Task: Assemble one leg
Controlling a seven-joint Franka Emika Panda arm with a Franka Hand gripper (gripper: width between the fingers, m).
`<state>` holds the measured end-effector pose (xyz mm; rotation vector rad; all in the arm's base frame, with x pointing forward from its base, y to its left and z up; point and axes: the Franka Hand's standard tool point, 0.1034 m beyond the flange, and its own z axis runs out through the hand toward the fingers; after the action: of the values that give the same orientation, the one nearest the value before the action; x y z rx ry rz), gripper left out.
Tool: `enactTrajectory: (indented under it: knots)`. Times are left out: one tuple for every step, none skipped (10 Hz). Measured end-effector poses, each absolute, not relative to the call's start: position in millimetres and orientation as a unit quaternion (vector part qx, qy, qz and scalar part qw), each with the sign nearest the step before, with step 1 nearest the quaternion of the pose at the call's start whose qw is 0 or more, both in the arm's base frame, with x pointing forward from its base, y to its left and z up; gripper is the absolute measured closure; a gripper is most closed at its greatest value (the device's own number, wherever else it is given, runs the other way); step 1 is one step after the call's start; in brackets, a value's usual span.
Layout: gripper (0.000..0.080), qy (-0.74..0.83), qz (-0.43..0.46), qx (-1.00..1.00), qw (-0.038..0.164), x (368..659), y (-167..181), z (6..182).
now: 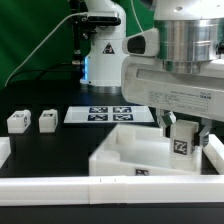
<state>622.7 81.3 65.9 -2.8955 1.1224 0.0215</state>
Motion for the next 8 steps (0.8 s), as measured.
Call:
enactTrajectory:
  knots:
    - [0.0307,0.361,0.007,-0.932,0.018,622.6,81.4,65.7]
    - [0.0202,0.361,0.007,-0.932,0.018,622.6,81.4,65.6]
    - [0.0202,0.361,0.007,-0.932,0.018,622.5,81.4,65.4]
    - [0.0161,0.361,0.007,-0.932,0.018,622.4,81.4,65.2]
    - [0.0153,0.361,0.007,-0.932,0.018,622.4,81.4,65.2]
    - [0.0153,0.361,0.007,-0.932,0.018,622.4,81.4,65.1]
    - [0.0153,0.361,0.007,-0.932,0.018,622.4,81.4,65.1]
    - [0.015,0.361,0.007,-0.932,0.018,622.3,81.4,65.0]
